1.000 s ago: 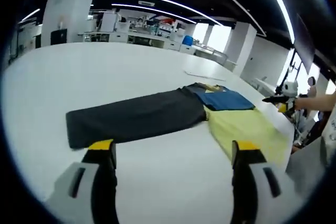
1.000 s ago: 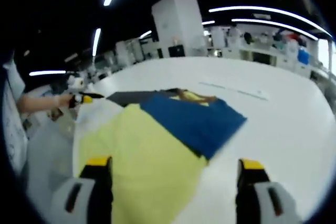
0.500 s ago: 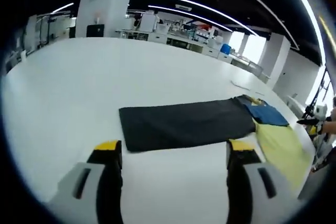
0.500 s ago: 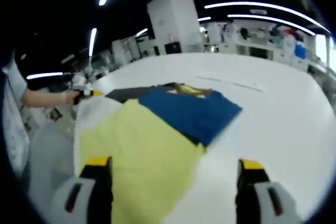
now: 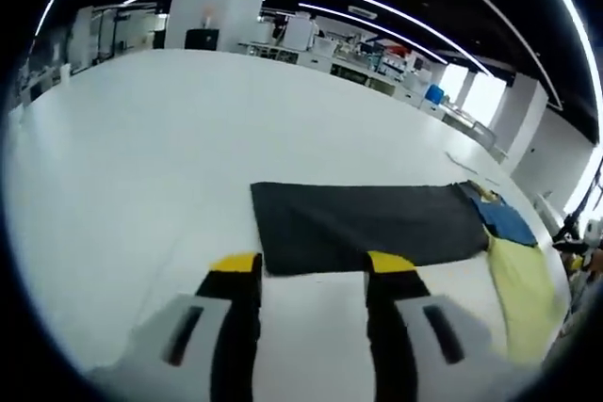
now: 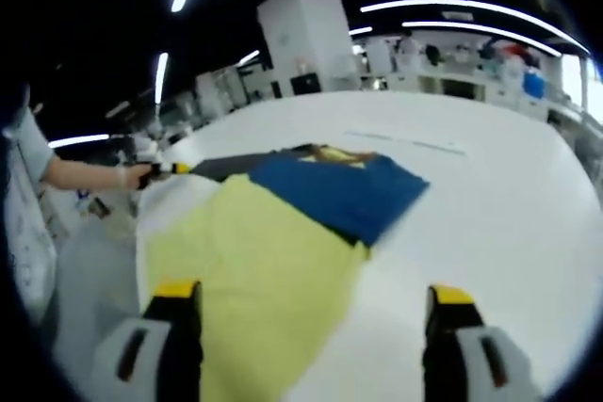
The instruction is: Fold the garment on the visible template until the final outline fits inside the template.
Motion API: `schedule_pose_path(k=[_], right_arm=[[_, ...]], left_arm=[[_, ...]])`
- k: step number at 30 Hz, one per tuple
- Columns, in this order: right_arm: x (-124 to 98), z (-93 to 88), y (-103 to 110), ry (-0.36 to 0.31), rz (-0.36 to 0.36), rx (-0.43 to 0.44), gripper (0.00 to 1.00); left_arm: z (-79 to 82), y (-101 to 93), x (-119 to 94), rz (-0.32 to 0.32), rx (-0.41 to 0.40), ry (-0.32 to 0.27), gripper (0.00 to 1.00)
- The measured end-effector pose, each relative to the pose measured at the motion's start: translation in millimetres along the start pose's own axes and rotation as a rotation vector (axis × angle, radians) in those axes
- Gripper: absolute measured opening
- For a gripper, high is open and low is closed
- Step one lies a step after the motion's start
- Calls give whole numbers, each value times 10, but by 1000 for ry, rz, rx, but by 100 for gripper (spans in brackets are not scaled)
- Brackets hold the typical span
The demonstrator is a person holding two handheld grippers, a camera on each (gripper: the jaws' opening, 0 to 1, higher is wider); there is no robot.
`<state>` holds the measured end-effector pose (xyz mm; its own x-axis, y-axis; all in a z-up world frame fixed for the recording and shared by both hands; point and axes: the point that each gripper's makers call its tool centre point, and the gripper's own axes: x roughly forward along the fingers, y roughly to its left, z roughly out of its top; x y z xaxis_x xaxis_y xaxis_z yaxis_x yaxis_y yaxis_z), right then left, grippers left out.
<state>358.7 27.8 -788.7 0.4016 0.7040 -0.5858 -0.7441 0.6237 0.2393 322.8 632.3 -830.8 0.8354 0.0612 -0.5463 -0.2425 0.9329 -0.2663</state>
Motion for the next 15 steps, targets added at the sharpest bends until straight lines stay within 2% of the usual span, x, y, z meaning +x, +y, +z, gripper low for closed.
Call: schedule_pose_path(k=[1,3,5,8,10,12,15], right_arm=[[-4,-4,-2,1,-1,1,99],[-11,-15,8,3,-3,5,99],[-17,-34,13,11,-2,6,94],[-15,-48,3,6,-8,13,97],[-15,-54,8,6,-8,18,95],[-11,-49,25,3,-10,18,97],[-19,-44,23,-2,-10,16,96]], left_arm=[[43,44,17,19,1,-23,38],[18,109,19,60,3,-5,31],[24,128,34,67,6,-6,26],[18,221,51,106,-37,-12,15],[-7,244,34,132,-22,-6,4],[-7,225,0,139,-43,-15,1],[9,189,-39,139,-11,-12,0]])
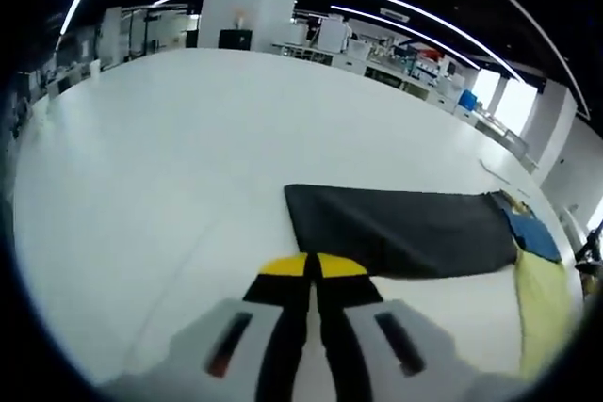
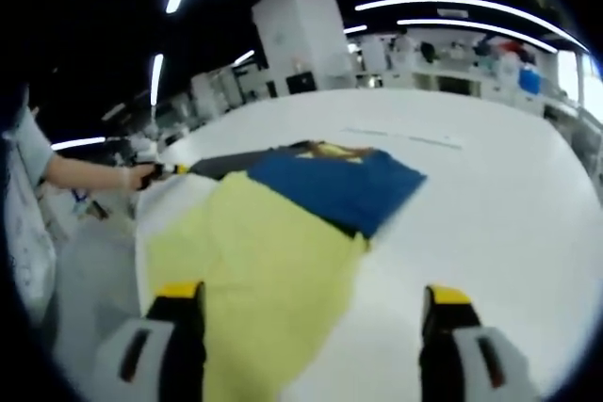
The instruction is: Fold the garment on the visible template until the final outline fits inside the template.
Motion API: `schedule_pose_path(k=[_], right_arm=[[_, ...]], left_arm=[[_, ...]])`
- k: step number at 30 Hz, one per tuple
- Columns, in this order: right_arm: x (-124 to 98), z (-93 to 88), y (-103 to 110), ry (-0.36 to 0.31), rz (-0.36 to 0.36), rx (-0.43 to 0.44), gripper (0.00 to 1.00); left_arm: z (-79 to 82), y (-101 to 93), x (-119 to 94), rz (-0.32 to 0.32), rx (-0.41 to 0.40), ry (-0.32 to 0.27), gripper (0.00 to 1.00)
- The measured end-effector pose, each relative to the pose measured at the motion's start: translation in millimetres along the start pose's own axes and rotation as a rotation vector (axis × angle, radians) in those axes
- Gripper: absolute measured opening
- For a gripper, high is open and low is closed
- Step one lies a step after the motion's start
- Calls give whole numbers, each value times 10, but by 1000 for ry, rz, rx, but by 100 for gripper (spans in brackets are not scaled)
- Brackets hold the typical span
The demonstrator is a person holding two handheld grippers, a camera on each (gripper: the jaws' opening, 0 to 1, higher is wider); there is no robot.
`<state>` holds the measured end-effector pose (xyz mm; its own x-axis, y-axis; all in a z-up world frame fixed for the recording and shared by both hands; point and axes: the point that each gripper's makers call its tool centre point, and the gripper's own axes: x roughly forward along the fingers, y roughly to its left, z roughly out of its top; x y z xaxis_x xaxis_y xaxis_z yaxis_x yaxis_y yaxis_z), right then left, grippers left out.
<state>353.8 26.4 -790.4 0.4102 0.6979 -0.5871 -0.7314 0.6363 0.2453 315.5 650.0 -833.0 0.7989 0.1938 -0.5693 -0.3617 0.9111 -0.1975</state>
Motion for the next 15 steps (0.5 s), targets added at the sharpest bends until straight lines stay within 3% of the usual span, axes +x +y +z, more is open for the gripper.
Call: schedule_pose_path(k=[5,12,15], right_arm=[[-8,2,-16,-13,1,7,95],[13,55,-12,-45,16,17,94],[31,96,32,-58,26,13,94]], left_arm=[[194,-71,-55,-48,-36,-50,0],[681,-528,-202,-169,-25,-136,0],[901,-898,-229,-281,-3,-164,0]])
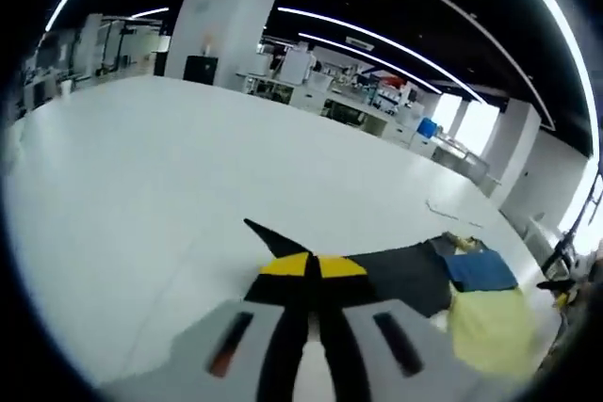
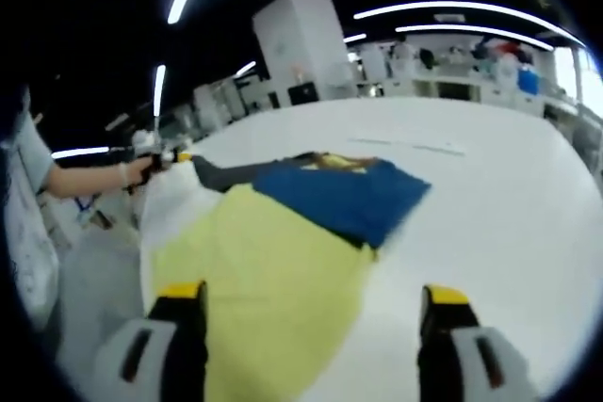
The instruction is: Fold the garment on the visible template until the final outline fits inside the template.
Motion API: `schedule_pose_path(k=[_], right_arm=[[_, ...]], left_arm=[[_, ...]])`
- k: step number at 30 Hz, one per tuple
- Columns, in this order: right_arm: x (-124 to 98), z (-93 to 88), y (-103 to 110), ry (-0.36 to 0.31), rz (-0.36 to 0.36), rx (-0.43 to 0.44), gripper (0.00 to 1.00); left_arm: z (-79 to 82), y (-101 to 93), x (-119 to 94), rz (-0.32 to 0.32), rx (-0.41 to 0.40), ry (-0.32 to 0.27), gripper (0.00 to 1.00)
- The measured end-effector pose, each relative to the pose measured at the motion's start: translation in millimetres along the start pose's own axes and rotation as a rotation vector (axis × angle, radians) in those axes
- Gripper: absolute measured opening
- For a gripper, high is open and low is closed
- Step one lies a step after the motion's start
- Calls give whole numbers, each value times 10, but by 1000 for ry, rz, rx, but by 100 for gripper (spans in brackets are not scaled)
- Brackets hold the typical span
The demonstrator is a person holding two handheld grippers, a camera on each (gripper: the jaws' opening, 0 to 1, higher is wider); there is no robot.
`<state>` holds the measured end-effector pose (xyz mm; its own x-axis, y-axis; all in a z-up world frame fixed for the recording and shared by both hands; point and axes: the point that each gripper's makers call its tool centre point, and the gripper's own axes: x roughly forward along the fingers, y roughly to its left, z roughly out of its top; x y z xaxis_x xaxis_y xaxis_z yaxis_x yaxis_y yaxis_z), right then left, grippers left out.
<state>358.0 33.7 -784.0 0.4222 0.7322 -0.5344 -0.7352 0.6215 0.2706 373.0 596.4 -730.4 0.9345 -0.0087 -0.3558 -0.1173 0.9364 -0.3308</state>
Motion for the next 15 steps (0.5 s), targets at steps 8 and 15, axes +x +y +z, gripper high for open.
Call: schedule_pose_path(k=[8,15], right_arm=[[1,2,45,-10,10,-9,93],[-5,10,52,-31,9,1,92]], left_arm=[[273,-1045,185,-243,44,-23,0],[167,-1679,417,-346,68,16,0]])
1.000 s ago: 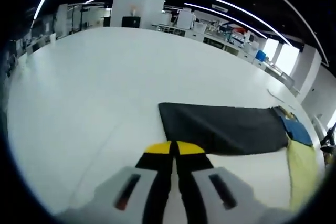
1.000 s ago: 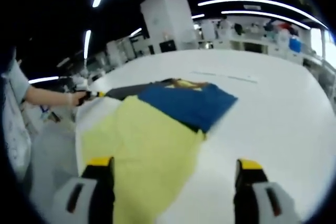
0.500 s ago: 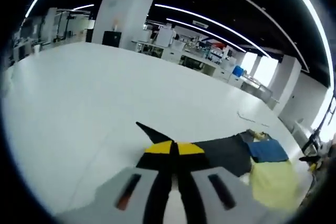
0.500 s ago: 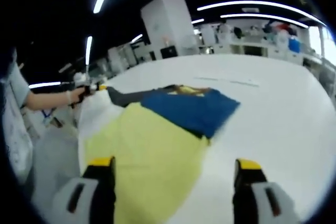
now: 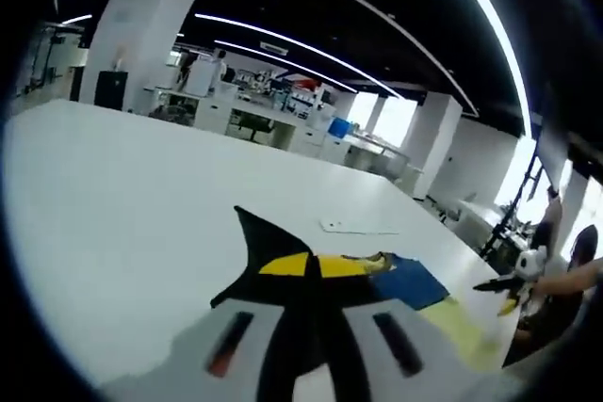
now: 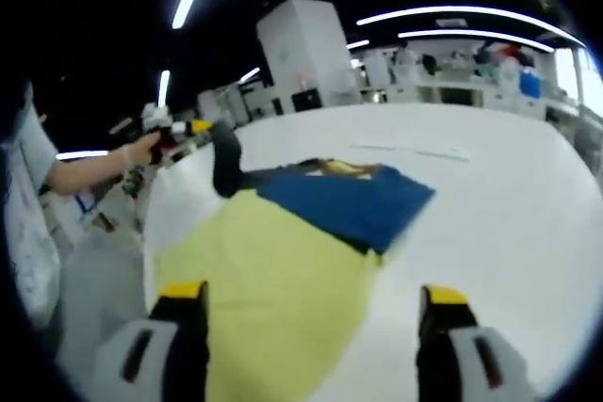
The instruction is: Fold the garment on the visible template until the final outline fits inside the template.
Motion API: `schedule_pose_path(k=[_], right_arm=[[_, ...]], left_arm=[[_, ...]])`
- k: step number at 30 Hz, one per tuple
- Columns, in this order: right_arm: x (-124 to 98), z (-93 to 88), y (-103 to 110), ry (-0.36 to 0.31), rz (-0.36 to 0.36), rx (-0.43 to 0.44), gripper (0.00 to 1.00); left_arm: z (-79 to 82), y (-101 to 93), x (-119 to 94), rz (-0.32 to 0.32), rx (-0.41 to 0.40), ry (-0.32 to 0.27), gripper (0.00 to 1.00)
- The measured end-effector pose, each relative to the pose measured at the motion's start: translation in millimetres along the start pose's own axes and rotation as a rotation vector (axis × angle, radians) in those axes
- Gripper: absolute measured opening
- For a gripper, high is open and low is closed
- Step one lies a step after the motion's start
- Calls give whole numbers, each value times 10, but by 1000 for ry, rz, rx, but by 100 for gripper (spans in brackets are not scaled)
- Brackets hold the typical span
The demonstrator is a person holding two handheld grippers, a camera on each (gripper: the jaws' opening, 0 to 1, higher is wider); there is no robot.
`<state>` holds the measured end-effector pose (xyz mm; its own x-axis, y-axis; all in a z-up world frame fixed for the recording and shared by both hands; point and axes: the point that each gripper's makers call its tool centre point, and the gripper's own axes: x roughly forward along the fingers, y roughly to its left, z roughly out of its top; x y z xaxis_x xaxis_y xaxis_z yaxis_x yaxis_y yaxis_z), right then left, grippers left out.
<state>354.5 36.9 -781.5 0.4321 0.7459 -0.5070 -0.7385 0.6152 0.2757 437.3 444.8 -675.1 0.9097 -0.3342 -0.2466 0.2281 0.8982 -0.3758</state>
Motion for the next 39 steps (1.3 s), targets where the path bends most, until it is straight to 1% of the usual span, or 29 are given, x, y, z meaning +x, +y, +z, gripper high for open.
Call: schedule_pose_path(k=[3,4,6,8,10,13,14,15,17,18,21,22,26,28,30,33,34,35,39], right_arm=[[5,-9,8,-7,4,7,92],[5,-14,7,-8,4,8,92],[3,-20,5,-9,3,10,92],[-3,-10,8,-21,2,22,92],[-12,-10,12,-28,3,32,92],[-18,-36,-3,-25,2,36,91],[-20,-44,-9,-25,1,38,91],[-23,-50,-14,-26,1,40,91],[-28,-58,-16,-28,-1,48,91],[-33,-66,-9,-27,0,48,91],[-48,-92,-7,-19,-2,37,91],[-53,-102,-5,-18,0,40,91],[-74,-135,-21,-21,-7,50,91],[-79,-141,-20,-28,-8,66,91],[-90,-156,-28,-28,-13,67,91],[-111,-175,-29,-30,-19,76,91],[-118,-182,-30,-31,-20,79,91],[-132,-197,-44,-30,-23,81,91],[-183,-214,-67,-38,-31,93,91]], left_arm=[[-68,-134,167,-29,-18,16,0],[-94,-213,203,-42,-31,21,0],[-126,-341,347,-76,-38,36,0],[-144,-472,465,-109,-31,46,0],[-136,-511,582,-139,-44,54,0],[-159,-691,746,-183,-40,64,0],[-161,-696,804,-195,-39,69,0],[-180,-754,874,-207,-40,76,0],[-214,-846,949,-227,-44,81,0],[-244,-922,1005,-242,-55,87,0],[-314,-1077,1126,-276,-41,110,0],[-353,-1200,1149,-286,-26,116,0],[-363,-1415,1327,-339,-34,120,0],[-389,-1479,1446,-360,-47,128,0],[-449,-1604,1518,-383,-56,135,0],[-578,-1845,1645,-427,-71,155,0],[-600,-1882,1661,-433,-70,159,0],[-654,-1961,1710,-445,-71,165,0],[-834,-2148,1833,-474,-96,191,0]])
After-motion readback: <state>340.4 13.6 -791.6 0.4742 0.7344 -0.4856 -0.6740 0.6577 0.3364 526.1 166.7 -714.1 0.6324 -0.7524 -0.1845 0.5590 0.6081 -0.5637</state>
